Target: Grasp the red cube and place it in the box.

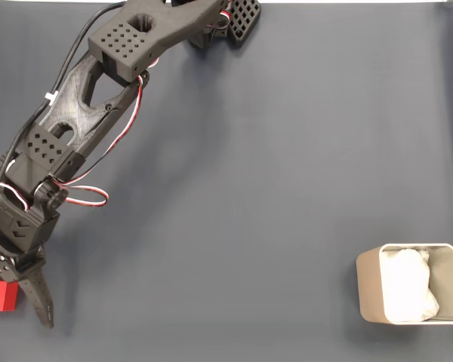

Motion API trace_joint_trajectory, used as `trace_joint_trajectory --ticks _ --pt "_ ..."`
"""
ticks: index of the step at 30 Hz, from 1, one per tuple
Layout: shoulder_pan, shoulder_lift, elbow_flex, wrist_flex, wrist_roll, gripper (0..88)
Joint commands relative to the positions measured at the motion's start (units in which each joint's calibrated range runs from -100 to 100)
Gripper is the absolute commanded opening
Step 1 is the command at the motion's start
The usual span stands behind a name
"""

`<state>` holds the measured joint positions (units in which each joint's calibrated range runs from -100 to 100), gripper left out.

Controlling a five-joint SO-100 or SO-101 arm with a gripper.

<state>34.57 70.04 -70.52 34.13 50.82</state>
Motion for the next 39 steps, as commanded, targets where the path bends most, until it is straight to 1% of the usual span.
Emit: trace_joint_trajectory --ticks 1,8,18,39 --pt "0.4 -0.6 -2.9 -1.3 0.3 52.7" --pt "0.1 -0.5 -2.5 -1.0 -0.1 52.7" --pt "-1.1 -4.9 2.5 -0.8 -1.6 52.7" --pt "-3.0 -7.4 2.5 -0.7 -2.6 52.8"
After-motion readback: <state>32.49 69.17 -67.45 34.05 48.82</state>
